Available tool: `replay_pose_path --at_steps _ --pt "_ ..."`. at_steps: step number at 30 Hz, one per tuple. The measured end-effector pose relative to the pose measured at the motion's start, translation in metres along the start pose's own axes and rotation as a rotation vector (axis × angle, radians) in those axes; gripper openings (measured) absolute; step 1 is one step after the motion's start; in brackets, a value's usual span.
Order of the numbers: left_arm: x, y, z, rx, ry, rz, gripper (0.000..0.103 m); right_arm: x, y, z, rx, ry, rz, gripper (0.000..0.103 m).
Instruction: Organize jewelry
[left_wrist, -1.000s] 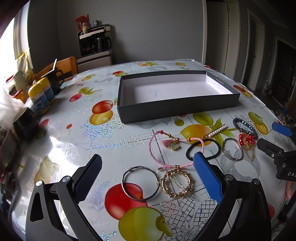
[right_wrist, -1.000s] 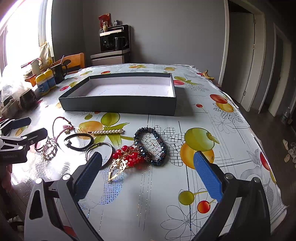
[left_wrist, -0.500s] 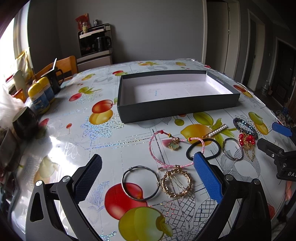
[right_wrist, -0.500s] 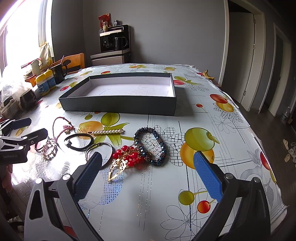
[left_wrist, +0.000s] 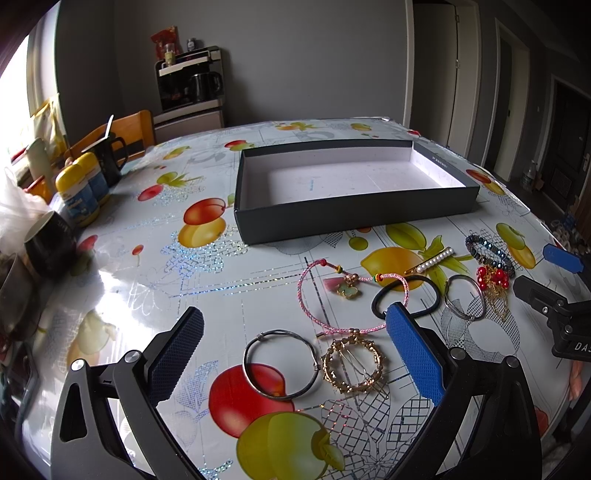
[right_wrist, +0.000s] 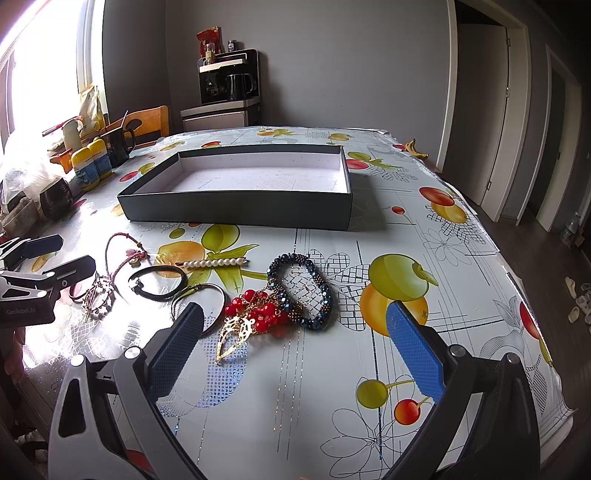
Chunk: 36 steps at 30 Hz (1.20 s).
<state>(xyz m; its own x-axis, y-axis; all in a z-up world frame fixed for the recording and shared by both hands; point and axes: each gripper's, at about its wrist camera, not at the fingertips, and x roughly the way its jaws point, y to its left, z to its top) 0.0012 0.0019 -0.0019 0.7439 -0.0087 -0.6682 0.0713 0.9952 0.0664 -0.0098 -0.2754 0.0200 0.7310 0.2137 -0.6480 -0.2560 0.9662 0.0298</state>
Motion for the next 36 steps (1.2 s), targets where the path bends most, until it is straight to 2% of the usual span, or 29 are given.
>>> replay_pose_path --at_steps 17,20,25,28,33,36 --pt "0.001 0.001 -0.001 -0.011 0.01 -0.003 0.1 0.001 0.0 0.0 0.001 0.0 0.002 0.097" --pt "0.009 0.005 -0.002 -0.037 0.052 -0.022 0.1 0.002 0.0 0.0 0.001 0.001 0.003 0.097" --pt "0.028 0.012 -0.004 -0.086 0.145 -0.108 0.1 -0.003 -0.001 0.002 0.005 0.0 0.014 0.097" --pt "0.03 0.013 -0.002 -0.087 0.159 -0.117 0.1 -0.003 -0.002 0.002 0.011 0.004 0.029 0.097" --pt "0.029 0.007 0.008 -0.044 0.168 -0.116 0.099 0.005 -0.004 0.004 0.002 0.061 0.058 0.097" --pt "0.027 0.009 0.016 -0.032 0.17 -0.126 0.099 -0.001 -0.015 0.012 0.002 0.022 0.032 0.097"
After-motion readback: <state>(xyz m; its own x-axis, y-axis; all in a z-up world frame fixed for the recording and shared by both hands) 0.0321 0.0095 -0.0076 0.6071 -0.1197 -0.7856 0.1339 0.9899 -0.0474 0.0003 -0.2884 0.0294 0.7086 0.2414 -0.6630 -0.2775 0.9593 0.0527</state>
